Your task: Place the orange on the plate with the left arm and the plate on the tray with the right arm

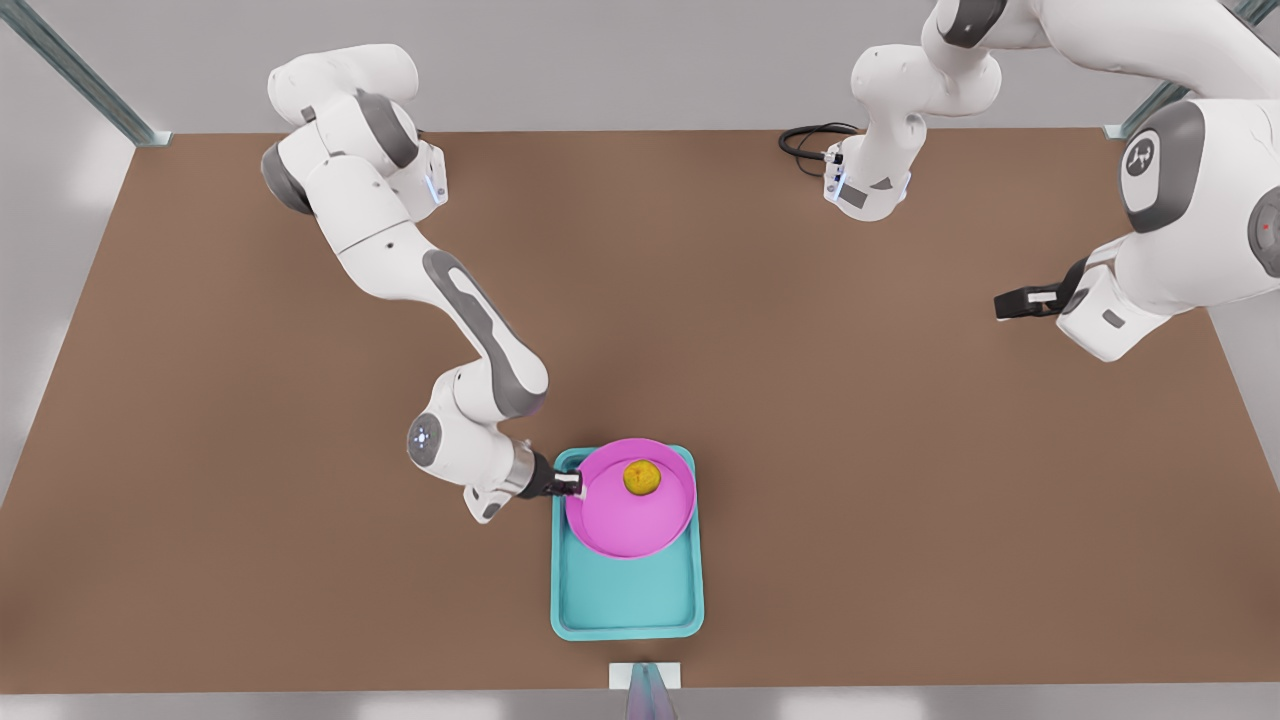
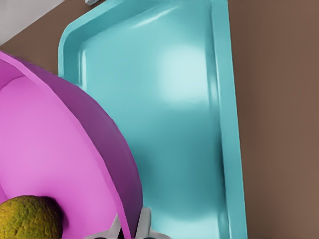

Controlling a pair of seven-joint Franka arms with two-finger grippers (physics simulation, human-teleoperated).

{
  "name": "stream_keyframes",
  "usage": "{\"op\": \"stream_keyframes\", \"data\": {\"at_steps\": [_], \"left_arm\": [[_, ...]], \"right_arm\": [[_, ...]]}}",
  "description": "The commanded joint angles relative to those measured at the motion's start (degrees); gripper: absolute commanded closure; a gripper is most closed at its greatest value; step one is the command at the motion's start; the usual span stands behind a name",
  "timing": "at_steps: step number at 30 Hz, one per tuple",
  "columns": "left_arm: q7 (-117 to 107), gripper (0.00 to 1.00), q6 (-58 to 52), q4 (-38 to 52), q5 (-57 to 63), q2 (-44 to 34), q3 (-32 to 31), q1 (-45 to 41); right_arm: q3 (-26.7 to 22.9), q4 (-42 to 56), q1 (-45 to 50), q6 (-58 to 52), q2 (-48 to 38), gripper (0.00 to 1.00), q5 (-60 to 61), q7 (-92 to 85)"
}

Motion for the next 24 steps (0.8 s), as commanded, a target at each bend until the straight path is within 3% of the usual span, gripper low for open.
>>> {"op": "stream_keyframes", "data": {"at_steps": [1, 2, 9, 12, 13, 15, 17, 19, 22, 24], "left_arm": [[0.3, 0.00, -1.0, 0.1, -0.1, 0.0, 0.0, 0.1], [0.4, 0.00, -1.1, 0.1, 0.0, -0.1, 0.0, 0.0], [0.6, 0.00, -1.2, 0.2, 0.6, -0.3, 0.4, 0.1], [0.3, 0.00, -1.9, 0.2, 0.8, -0.1, 0.3, 0.0], [0.4, 0.00, -1.9, 0.2, 0.8, -0.1, 0.3, 0.1], [0.4, 0.00, -3.7, 0.3, -0.2, -1.8, 0.1, 0.0], [0.5, 0.00, -4.1, 0.6, -0.5, -1.9, -0.1, 0.0], [0.6, 0.00, -2.3, 0.6, -2.1, -2.0, 0.3, 0.1], [0.6, 0.00, -2.3, 0.2, -2.5, -1.6, 0.6, 0.2], [0.5, 0.00, -2.3, 0.2, -3.4, -0.2, 0.3, 0.1]], "right_arm": [[0.0, 0.3, -0.1, -0.4, 0.1, 0.26, -0.4, -10.3], [0.0, 0.3, -0.1, -0.4, 0.1, 0.00, -0.4, -10.5], [0.0, 0.8, -1.3, -3.1, -0.5, 0.00, -0.4, -10.6], [-1.2, 4.6, -5.1, -20.8, -4.8, 0.00, -1.3, -10.4], [-4.8, 5.6, -7.5, -26.4, -5.7, 0.00, -5.5, -11.1], [-5.2, 16.5, -11.2, -48.9, -6.3, 0.00, -18.6, -11.1], [-6.9, 20.3, -9.5, -64.6, -12.1, 0.00, -26.6, -10.7], [-6.9, 20.3, -9.5, -73.0, -23.7, 0.00, -34.6, -10.7], [-10.1, 18.9, -13.5, -75.5, -30.6, 0.00, -35.5, -10.7], [-10.2, 11.3, -15.5, -70.0, -36.7, 0.00, -35.7, -11.0]]}}
